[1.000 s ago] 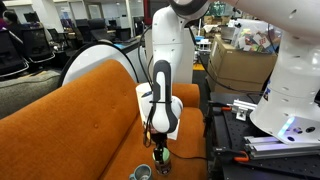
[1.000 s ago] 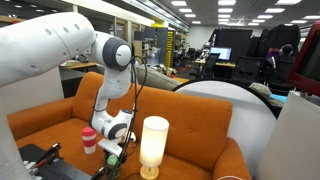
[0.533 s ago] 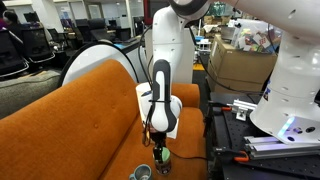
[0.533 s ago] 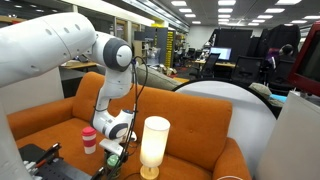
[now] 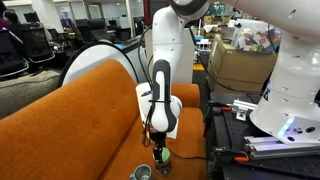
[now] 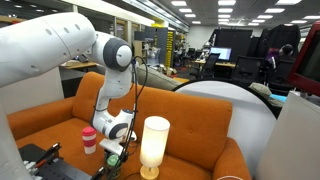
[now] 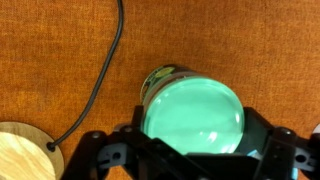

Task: Place the green lid on the couch

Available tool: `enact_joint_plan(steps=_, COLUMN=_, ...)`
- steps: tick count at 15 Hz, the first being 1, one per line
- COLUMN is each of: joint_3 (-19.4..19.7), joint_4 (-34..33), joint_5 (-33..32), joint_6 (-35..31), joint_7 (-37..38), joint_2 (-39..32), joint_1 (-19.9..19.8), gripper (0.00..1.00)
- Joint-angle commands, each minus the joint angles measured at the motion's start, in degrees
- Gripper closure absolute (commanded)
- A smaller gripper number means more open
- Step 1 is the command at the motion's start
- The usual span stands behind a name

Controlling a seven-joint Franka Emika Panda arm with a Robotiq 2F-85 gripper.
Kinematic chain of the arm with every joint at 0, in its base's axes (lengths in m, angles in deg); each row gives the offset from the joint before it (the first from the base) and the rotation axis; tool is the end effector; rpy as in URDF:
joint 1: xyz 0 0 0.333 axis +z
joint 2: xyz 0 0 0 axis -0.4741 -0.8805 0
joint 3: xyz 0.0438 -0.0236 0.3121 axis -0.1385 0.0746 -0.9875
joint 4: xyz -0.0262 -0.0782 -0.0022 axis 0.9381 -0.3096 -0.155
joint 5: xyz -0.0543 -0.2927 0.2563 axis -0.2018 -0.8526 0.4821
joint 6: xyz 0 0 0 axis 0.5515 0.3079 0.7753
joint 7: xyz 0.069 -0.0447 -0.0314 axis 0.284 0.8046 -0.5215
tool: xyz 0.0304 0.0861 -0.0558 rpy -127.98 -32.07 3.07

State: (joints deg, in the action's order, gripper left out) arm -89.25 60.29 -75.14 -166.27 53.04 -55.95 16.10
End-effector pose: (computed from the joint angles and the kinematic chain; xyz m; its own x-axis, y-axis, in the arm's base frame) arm 0.4439 0.0044 -0.1136 0.9793 0.1086 -0.1707 0.0773 -0.9805 -0.1804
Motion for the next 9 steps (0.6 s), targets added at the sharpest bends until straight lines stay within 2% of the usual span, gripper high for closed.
enact_joint_plan(steps=1, joint_3=0.3, joint_4=0.6, joint_5=-0.6, joint_6=-0.8, joint_7=-0.7, joint_2=0.8, joint_1=0.2, gripper=0.3)
enact_joint_plan(steps=6, joint_3=0.4, joint_4=0.5, joint_5=-0.6, joint_6=-0.4, joint_7=-0.6, joint_2=0.8, joint_1=0.3, gripper=0.3)
enact_joint_plan(steps=7, joint_3=0.4, joint_4=0.4, joint_5=-0.6, joint_6=-0.3, joint_7=-0.6, joint_2=0.7, joint_1=0.3, gripper=0.09)
enact_joint_plan(steps=8, joint_3=0.5, joint_4=0.5, joint_5=-0.5, joint_6=-0.3, joint_7=-0.5, joint_2=0.7, joint_1=0.3, gripper=0.01)
enact_joint_plan(steps=9, joint_3=0.5, joint_4=0.5, joint_5=-0.5, joint_6=-0.4, joint_7=-0.5, joint_2=0.8, joint_1=0.3, gripper=0.0)
